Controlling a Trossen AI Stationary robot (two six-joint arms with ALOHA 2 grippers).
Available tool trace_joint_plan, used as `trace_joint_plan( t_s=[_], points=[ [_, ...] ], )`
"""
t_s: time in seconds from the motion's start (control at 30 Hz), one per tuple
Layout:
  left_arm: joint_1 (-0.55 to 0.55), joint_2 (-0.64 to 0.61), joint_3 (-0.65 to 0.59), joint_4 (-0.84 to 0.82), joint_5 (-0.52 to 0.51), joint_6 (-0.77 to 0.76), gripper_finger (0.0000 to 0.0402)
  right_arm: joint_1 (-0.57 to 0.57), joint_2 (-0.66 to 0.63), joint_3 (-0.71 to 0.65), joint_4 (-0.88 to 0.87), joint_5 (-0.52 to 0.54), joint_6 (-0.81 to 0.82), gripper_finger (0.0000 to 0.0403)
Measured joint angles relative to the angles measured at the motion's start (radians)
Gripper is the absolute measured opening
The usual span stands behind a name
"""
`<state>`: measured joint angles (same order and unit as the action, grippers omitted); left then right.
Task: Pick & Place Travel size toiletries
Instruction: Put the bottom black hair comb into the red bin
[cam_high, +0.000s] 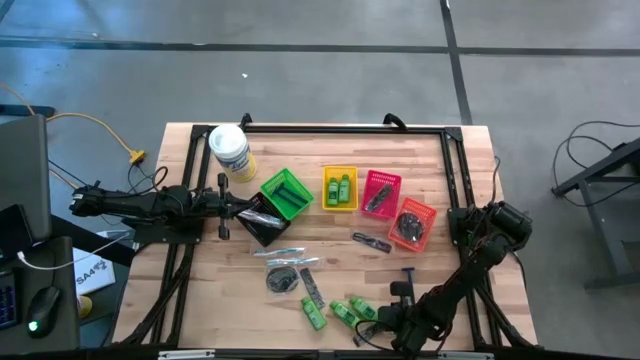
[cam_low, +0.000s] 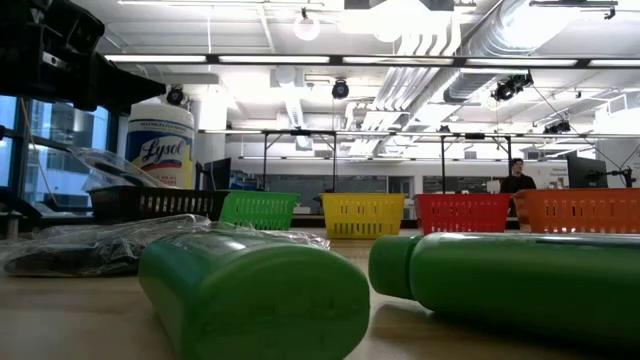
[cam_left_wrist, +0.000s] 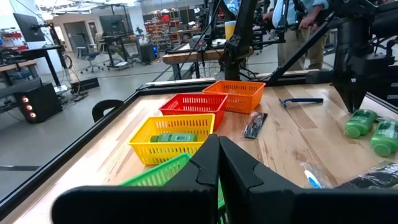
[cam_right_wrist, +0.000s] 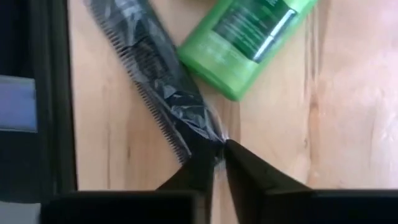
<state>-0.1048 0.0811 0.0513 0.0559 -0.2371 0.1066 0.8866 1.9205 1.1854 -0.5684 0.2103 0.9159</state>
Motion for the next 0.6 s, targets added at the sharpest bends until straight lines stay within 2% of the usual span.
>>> trace_joint_plan(
  t_s=[0.07,0.23,0.6],
  points=[
    [0.000,0.000,0.000,-0.001,0.000,0.000,0.0000,-0.004,0.000,0.000,-0.003,-0.004,0.005,0.0012],
    [0.000,0.000,0.000,-0.002,0.000,0.000,0.0000,-0.003,0.000,0.000,-0.008,0.004,0.003,0.0004],
    [0.000,0.000,0.000,-0.002,0.000,0.000,0.0000,0.044,-0.128,-0.002,-0.067,0.184,-0.001,0.0003]
  ],
)
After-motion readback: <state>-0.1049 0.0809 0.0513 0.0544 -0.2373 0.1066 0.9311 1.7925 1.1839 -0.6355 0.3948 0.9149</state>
